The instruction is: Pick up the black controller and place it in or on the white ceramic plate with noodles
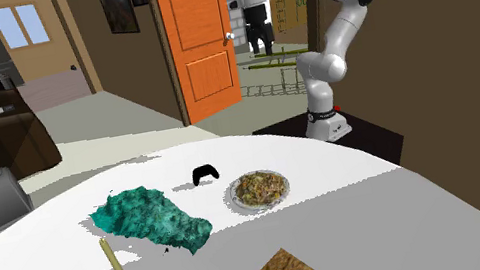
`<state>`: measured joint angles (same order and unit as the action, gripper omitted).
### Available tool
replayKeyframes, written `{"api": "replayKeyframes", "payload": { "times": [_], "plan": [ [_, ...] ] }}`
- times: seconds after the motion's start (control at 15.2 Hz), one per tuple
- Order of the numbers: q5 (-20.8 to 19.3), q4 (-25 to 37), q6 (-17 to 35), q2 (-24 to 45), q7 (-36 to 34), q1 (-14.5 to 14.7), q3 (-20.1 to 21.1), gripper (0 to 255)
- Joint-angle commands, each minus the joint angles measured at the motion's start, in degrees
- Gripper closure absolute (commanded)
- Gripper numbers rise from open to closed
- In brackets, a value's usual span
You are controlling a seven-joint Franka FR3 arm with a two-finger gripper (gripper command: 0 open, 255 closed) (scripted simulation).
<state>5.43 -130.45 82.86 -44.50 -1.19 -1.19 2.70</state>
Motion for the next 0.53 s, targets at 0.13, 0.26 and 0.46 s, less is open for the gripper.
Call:
{"api": "replayKeyframes", "payload": {
  "times": [0.13,0.26,0.46],
  "plan": [
    [0.5,-0.7,3.5,2.7,-1.3,0.1,1.4,0],
    [0.8,-1.1,7.0,5.6,-2.5,0.1,2.8,0],
    [1.0,-1.0,12.0,10.5,-4.5,0.1,4.8,0]
  ]
}}
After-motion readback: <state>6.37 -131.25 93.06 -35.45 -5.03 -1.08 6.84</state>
